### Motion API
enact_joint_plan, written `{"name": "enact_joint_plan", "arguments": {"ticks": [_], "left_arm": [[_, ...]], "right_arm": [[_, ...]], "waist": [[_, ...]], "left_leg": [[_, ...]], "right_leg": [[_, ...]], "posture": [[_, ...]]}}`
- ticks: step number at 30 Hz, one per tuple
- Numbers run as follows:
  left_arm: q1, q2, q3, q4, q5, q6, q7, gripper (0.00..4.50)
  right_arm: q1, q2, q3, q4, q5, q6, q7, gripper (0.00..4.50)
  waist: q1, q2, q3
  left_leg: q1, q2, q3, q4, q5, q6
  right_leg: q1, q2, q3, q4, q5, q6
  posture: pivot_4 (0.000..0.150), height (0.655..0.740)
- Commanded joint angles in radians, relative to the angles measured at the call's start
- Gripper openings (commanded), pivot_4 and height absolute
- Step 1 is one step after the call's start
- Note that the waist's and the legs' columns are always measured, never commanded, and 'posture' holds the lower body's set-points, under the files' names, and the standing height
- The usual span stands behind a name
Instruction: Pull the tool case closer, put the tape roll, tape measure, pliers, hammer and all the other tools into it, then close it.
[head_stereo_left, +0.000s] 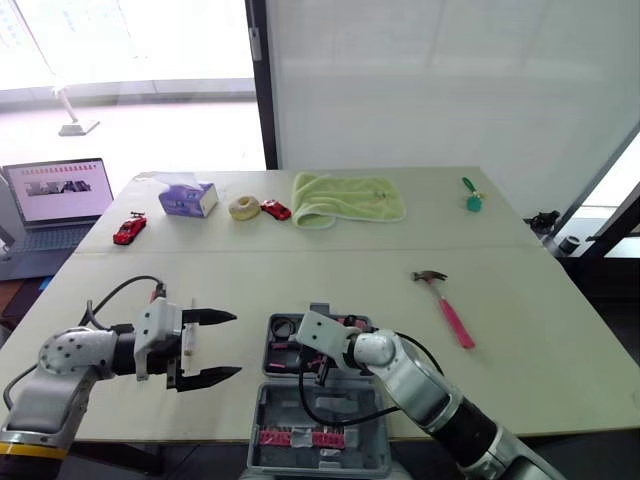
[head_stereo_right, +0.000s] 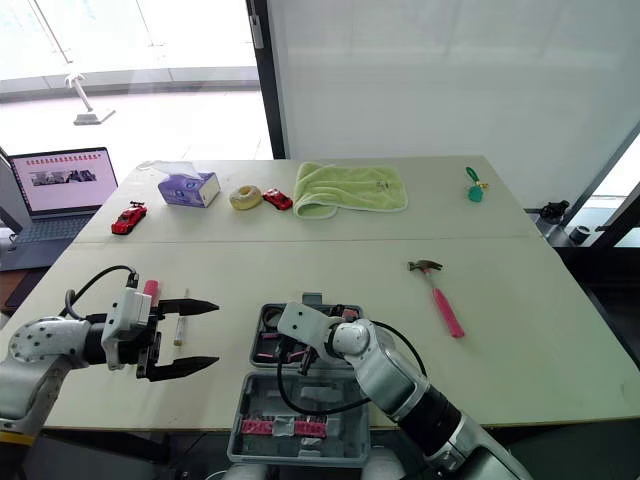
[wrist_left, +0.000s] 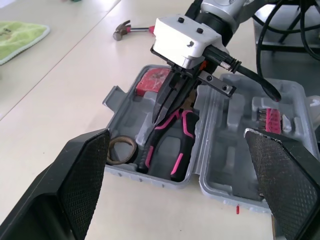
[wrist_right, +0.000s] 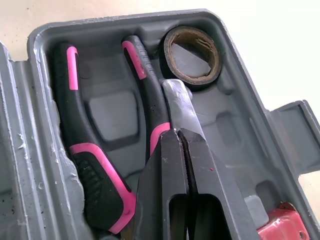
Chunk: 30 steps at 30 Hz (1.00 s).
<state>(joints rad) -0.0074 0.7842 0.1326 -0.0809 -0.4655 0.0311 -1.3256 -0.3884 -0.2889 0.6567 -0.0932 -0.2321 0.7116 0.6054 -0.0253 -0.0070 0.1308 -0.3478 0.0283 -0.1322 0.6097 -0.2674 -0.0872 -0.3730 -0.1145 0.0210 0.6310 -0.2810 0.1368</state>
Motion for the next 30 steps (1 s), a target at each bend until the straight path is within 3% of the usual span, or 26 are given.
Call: {"name": "enact_joint_plan", "arguments": {"ticks": [1, 8, 12, 15, 18, 22, 25, 30], "left_arm": [[0.003, 0.01, 0.013, -0.005, 0.005, -0.021, 0.0, 4.5], [0.009, 0.018, -0.011, 0.036, 0.064, -0.027, 0.019, 4.5], [0.008, 0.022, -0.058, 0.088, 0.156, -0.086, 0.03, 4.5], [0.0, 0.01, -0.072, 0.102, 0.157, -0.091, 0.036, 4.5], [-0.01, 0.002, -0.096, 0.111, 0.15, -0.069, 0.026, 3.71], [-0.043, -0.012, -0.14, 0.147, 0.178, -0.076, 0.022, 1.71], [-0.074, -0.032, -0.173, 0.175, 0.195, -0.08, 0.023, 0.14], [-0.127, -0.071, -0.259, 0.222, 0.288, -0.067, 0.066, 0.06]], "right_arm": [[0.062, -0.008, 0.021, 0.14, 0.027, 0.03, 0.045, 0.04], [0.075, -0.028, -0.157, -0.093, 0.092, -0.21, 0.02, 0.04], [0.09, -0.098, -0.257, -0.303, 0.139, -0.139, 0.06, 0.04], [0.12, -0.17, -0.323, -0.429, 0.202, -0.039, 0.117, 0.04], [0.18, -0.306, -0.413, -0.518, 0.271, 0.06, 0.201, 0.0], [0.263, -0.521, -0.5, -0.564, 0.347, 0.123, 0.321, 0.0], [0.261, -0.628, -0.446, -0.536, 0.324, 0.102, 0.355, 0.0], [0.198, -0.681, -0.275, -0.49, 0.235, 0.078, 0.372, 0.0]], "waist": [[0.0, 0.0, 0.0], [0.002, 0.003, 0.012], [0.005, 0.007, 0.024], [0.006, 0.005, 0.027], [0.011, 0.003, 0.031], [0.013, 0.002, 0.038], [0.005, 0.001, 0.04], [0.006, 0.0, 0.041]], "left_leg": [[0.0, 0.0, 0.0, -0.001, 0.0, 0.0], [-0.007, 0.0, 0.0, -0.001, 0.0, 0.0], [-0.024, 0.0, 0.0, 0.002, 0.002, -0.003], [-0.027, 0.0, 0.0, 0.001, 0.003, -0.005], [-0.027, 0.0, 0.0, 0.001, 0.003, -0.004], [-0.028, 0.0, 0.0, 0.003, 0.003, -0.005], [-0.026, 0.0, 0.0, 0.003, 0.003, -0.004], [-0.027, 0.0, 0.0, 0.003, 0.003, -0.004]], "right_leg": [[0.0, 0.0, 0.0, 0.0, 0.0, 0.0], [-0.006, 0.0, 0.0, 0.0, 0.0, 0.0], [-0.024, 0.001, 0.001, 0.004, 0.003, 0.002], [-0.028, 0.001, 0.0, 0.004, 0.004, 0.003], [-0.027, 0.001, 0.0, 0.003, 0.004, 0.003], [-0.024, 0.0, 0.001, 0.0, 0.002, -0.001], [-0.025, 0.001, 0.001, 0.001, 0.004, -0.003], [-0.025, 0.001, 0.001, 0.0, 0.005, 0.001]], "posture": [[0.15, 0.74], [0.15, 0.74], [0.15, 0.74], [0.15, 0.74], [0.15, 0.74], [0.15, 0.74], [0.15, 0.74], [0.15, 0.74]]}}
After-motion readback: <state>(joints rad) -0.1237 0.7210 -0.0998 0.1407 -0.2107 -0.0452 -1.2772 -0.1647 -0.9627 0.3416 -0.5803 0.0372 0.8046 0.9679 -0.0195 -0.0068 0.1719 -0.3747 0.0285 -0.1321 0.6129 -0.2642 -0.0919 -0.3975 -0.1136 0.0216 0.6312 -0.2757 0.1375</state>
